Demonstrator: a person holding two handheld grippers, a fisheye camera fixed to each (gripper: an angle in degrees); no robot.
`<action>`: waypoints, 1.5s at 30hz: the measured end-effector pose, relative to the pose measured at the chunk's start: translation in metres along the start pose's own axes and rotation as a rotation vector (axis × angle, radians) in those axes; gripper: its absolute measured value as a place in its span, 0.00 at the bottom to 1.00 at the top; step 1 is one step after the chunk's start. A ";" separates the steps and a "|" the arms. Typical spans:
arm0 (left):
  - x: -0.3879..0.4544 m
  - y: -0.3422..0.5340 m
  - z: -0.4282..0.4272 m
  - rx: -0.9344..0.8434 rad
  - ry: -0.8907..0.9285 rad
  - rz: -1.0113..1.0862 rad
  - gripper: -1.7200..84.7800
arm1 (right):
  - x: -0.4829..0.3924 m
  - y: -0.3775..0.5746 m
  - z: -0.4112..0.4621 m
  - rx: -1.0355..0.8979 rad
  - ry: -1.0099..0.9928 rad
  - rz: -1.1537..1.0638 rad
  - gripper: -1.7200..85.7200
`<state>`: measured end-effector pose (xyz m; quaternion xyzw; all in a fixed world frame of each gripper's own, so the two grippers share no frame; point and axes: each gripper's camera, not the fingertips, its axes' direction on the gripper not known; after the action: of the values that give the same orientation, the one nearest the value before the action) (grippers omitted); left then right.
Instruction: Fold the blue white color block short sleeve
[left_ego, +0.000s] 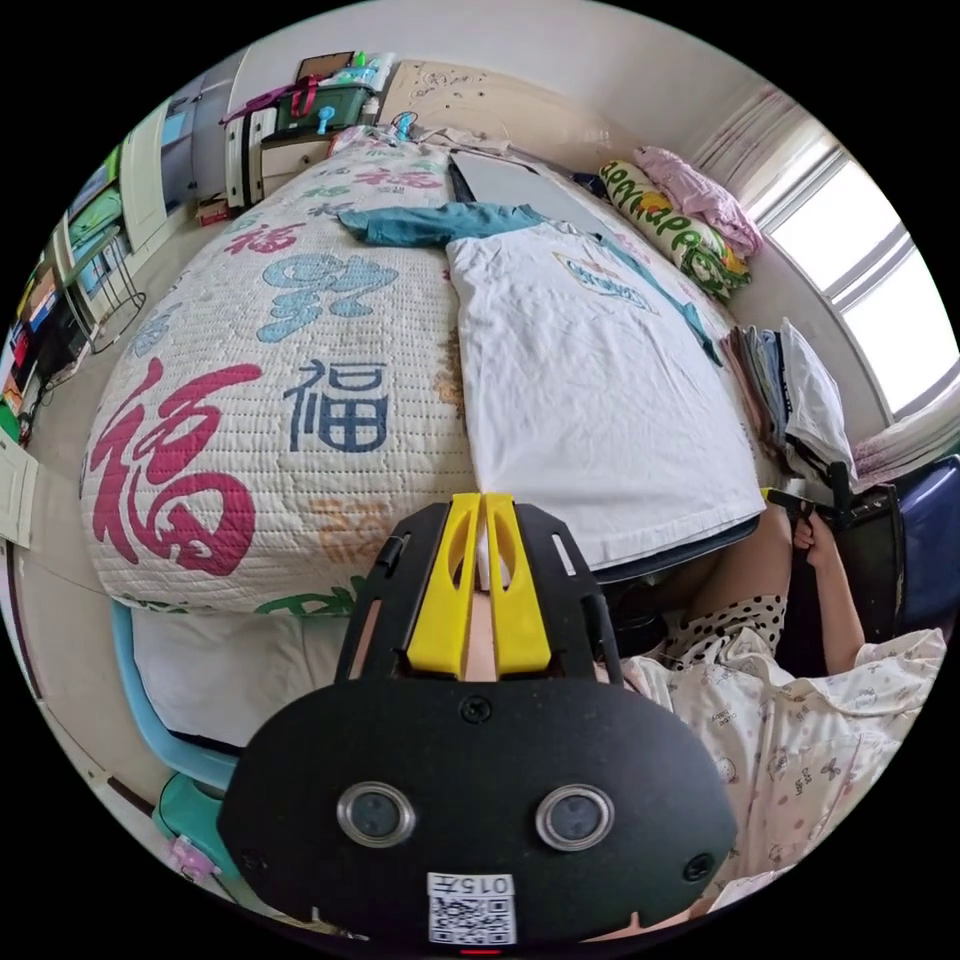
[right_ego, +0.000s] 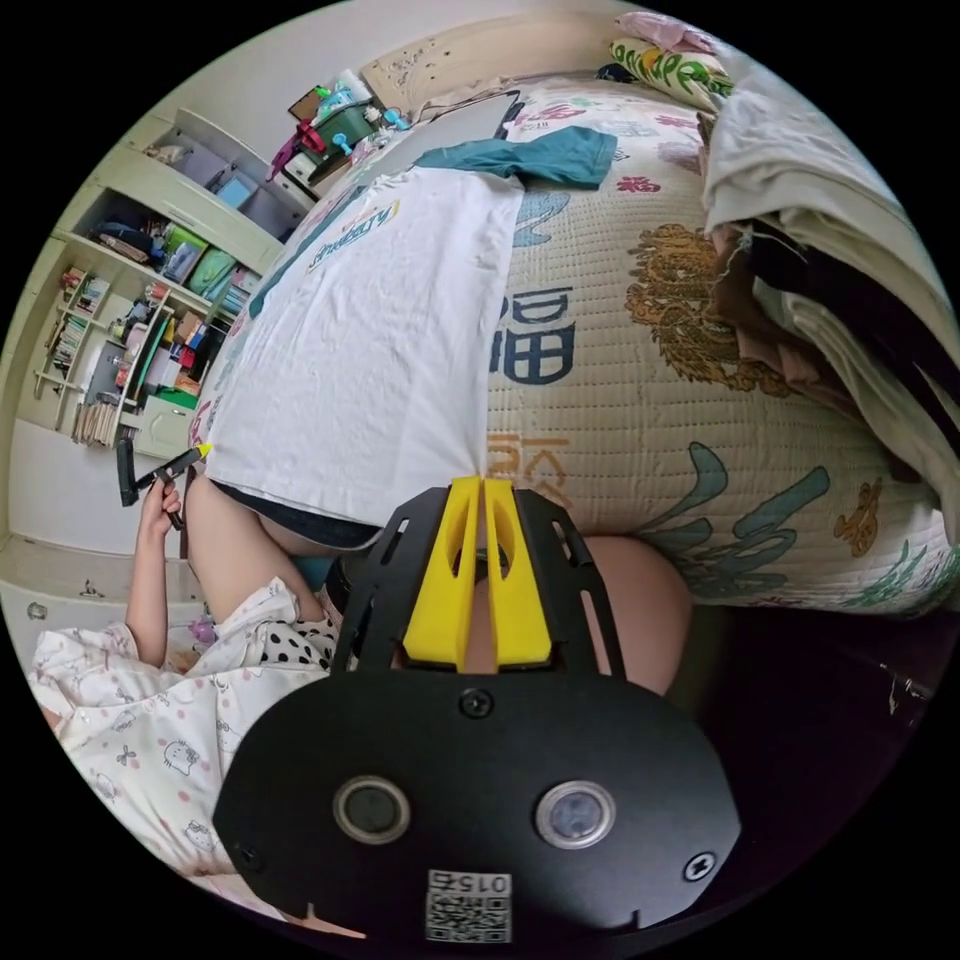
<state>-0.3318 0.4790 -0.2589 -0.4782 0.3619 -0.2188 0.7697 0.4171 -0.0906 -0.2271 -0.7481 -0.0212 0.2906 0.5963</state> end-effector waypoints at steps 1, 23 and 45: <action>0.001 -0.007 0.003 -0.024 -0.018 0.005 0.01 | -0.003 -0.001 0.007 -0.011 0.003 -0.002 0.02; -0.025 -0.153 -0.065 -0.089 -0.138 0.055 0.02 | -0.101 0.005 0.079 -0.032 0.342 -0.207 0.02; -0.128 -0.331 -0.121 -0.157 0.081 0.140 0.02 | -0.062 -0.031 -0.031 0.036 0.133 -0.037 0.06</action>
<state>-0.5034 0.3484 0.0480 -0.5015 0.4412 -0.1544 0.7280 0.3894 -0.1324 -0.1700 -0.7544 0.0097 0.2295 0.6149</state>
